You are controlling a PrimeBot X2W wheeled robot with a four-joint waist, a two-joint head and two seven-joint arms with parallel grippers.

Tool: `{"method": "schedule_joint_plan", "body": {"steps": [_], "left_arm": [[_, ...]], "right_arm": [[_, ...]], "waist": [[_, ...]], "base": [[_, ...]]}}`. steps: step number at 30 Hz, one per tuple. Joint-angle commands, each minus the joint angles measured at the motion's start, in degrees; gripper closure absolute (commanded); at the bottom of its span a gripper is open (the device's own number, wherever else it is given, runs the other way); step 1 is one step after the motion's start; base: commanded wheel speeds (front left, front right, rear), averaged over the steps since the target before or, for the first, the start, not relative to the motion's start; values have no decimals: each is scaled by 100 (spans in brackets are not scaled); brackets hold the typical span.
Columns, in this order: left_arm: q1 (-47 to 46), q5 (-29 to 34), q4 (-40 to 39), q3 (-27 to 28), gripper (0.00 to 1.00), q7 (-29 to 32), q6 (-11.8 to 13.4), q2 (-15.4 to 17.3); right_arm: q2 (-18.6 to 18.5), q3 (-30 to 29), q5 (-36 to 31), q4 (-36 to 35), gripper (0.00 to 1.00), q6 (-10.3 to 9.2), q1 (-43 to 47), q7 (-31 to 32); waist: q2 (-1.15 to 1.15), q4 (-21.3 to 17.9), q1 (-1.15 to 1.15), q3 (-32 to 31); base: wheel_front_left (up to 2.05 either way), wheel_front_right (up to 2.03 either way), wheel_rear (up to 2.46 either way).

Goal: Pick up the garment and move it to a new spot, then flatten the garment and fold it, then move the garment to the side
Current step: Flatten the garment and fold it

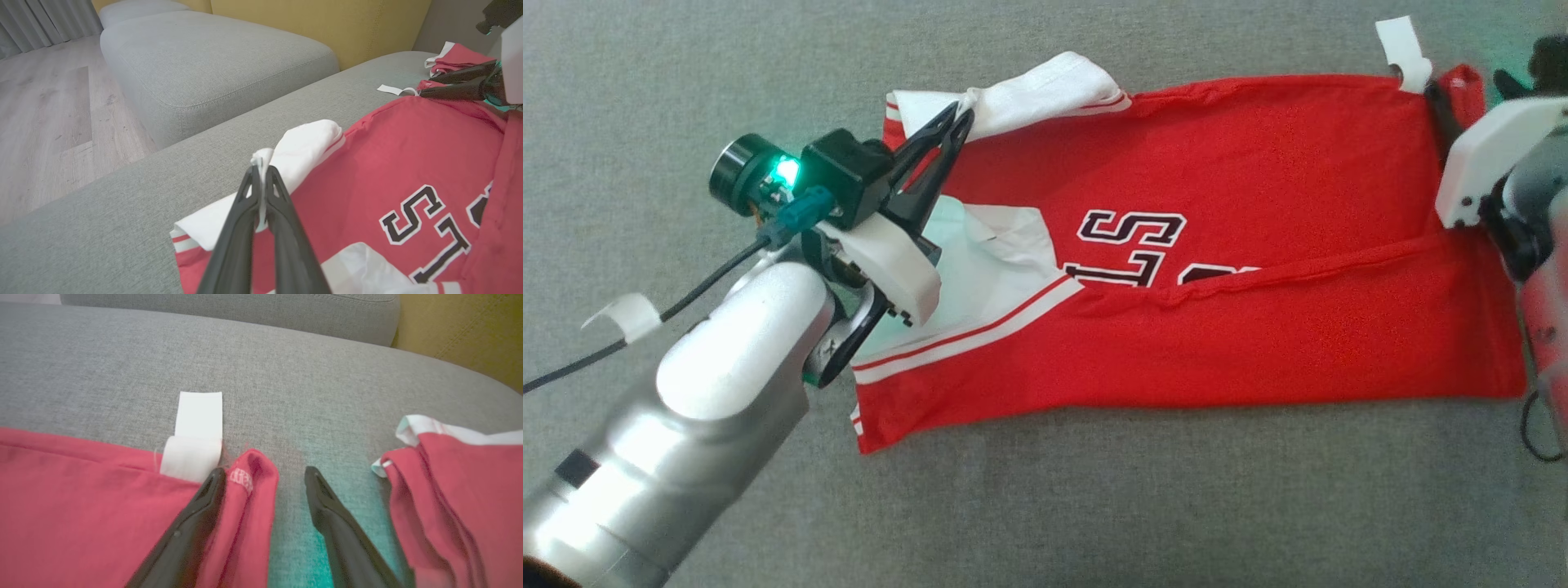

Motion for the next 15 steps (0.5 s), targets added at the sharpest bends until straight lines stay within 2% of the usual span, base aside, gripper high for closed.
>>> {"method": "schedule_joint_plan", "body": {"steps": [1, 2, 9, 15], "left_arm": [[-310, 34, -164, 196, 100, 6, 54, 174], [-333, 30, -161, 209, 100, 12, 65, 183], [-461, -41, 3, 405, 100, -34, 184, 298], [-843, -42, 306, 631, 100, -97, 234, 446]], "right_arm": [[-54, 204, 14, 73, 69, -4, -96, 70], [-59, 281, 26, 155, 100, -4, -141, 82], [-71, 456, 263, 339, 100, -4, -530, -320], [5, 555, 888, 251, 100, -4, -905, -814]], "waist": [[0, 16, 0, 35], [0, 12, 0, 43], [0, -142, 0, -10], [0, -330, 0, -27]], "base": [[0, 0, 0], [0, 0, 0], [0, 0, 0], [0, 0, 0]]}}
